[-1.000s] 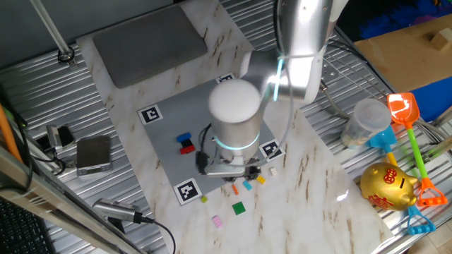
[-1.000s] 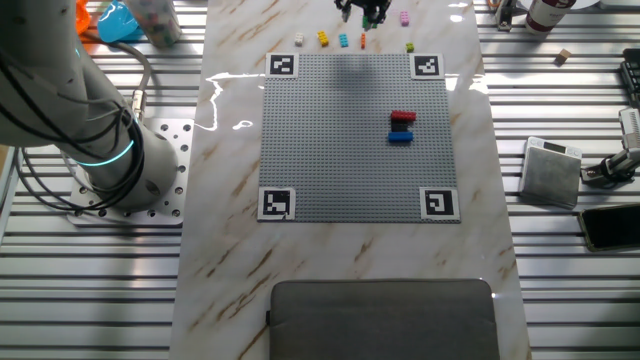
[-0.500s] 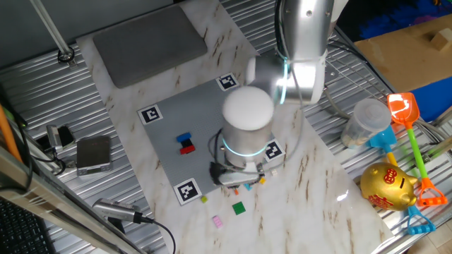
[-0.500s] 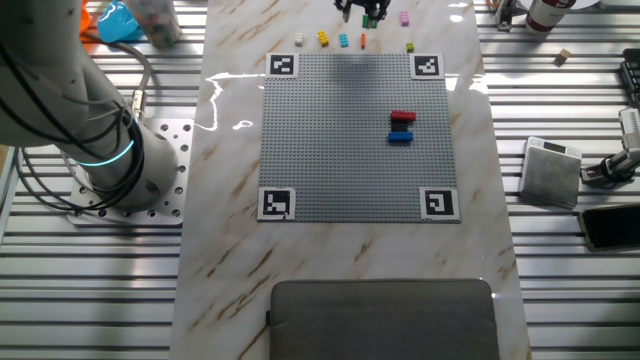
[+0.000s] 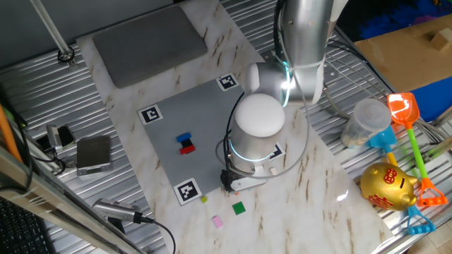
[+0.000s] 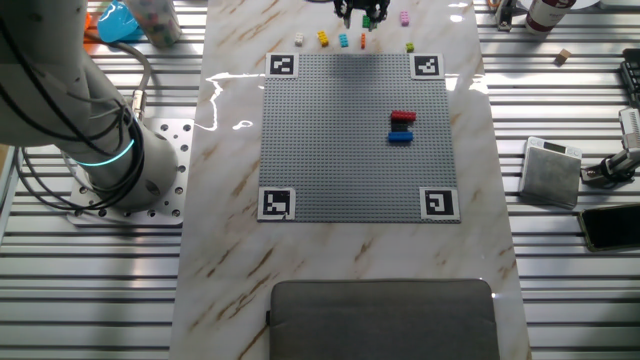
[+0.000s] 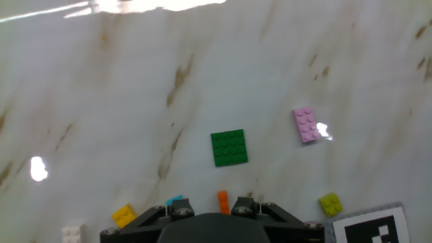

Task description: Build with small Lego blocks

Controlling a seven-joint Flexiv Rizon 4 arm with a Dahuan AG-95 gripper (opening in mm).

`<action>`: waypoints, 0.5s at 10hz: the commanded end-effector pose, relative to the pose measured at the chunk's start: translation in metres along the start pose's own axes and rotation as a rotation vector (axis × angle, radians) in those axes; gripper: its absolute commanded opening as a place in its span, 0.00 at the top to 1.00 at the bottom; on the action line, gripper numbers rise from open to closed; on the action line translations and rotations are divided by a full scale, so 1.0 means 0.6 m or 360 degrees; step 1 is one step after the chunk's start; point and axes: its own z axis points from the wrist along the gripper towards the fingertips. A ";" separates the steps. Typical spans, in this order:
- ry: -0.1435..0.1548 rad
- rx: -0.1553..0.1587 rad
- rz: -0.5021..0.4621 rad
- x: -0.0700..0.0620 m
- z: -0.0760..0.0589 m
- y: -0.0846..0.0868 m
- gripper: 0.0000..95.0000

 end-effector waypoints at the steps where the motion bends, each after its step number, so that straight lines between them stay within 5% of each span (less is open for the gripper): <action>1: 0.0003 0.0002 -0.0014 0.001 0.005 -0.001 0.60; 4: 0.0013 0.0014 -0.0013 0.001 0.010 -0.001 0.60; 5: 0.0014 0.0019 -0.0013 0.001 0.012 -0.002 0.80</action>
